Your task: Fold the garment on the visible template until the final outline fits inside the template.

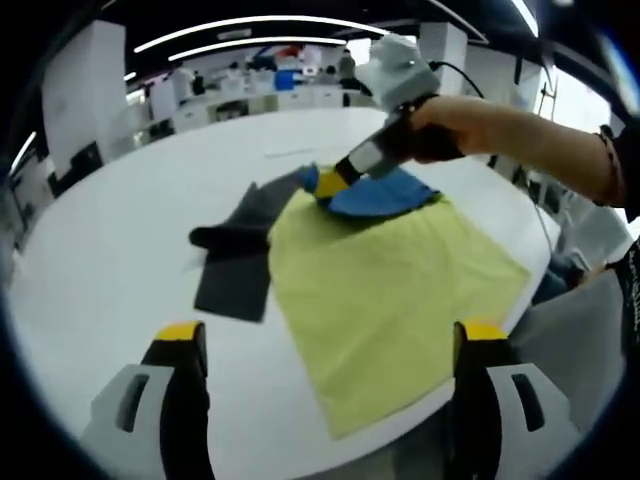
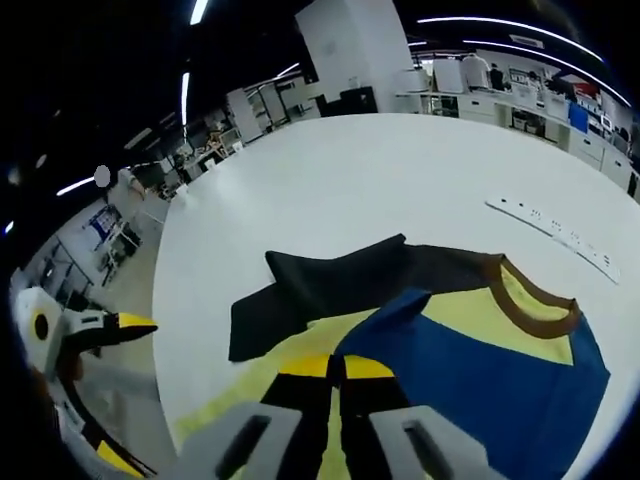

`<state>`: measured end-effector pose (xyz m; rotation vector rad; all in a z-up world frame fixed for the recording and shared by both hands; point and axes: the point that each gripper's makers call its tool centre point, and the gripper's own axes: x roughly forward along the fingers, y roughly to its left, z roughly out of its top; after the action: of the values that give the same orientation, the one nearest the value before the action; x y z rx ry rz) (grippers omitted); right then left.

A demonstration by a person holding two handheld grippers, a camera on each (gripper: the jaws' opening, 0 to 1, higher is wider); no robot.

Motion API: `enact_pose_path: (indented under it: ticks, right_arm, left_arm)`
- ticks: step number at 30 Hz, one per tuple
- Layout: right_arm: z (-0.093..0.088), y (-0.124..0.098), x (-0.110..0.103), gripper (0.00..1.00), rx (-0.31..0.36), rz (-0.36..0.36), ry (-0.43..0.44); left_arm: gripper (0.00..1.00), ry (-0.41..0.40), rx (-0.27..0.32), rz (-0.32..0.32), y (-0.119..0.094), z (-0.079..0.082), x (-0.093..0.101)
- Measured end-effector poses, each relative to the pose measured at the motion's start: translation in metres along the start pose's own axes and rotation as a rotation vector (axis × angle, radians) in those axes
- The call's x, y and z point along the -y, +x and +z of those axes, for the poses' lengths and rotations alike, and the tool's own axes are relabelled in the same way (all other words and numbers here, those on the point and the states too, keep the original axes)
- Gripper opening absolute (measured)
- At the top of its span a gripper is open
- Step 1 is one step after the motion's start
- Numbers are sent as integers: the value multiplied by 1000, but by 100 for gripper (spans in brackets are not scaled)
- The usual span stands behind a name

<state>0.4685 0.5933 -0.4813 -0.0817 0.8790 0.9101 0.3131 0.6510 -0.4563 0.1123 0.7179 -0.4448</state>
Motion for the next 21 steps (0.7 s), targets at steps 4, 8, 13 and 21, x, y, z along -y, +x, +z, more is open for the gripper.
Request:
enact_pose_path:
  ticks: [4,8,13,21]
  right_arm:
    - [-3,8,1,0,-3,6,8]
    - [-7,15,3,0,-4,10,27]
    - [-10,22,4,0,4,21,48]
    - [-15,21,5,13,-1,16,56]
  left_arm:
    - [99,-2,-3,0,0,-2,0]
    - [99,-6,-2,2,0,-2,-1]
    - [99,-10,0,9,-1,-3,-3]
    - [99,-16,-3,15,-2,-4,-5]
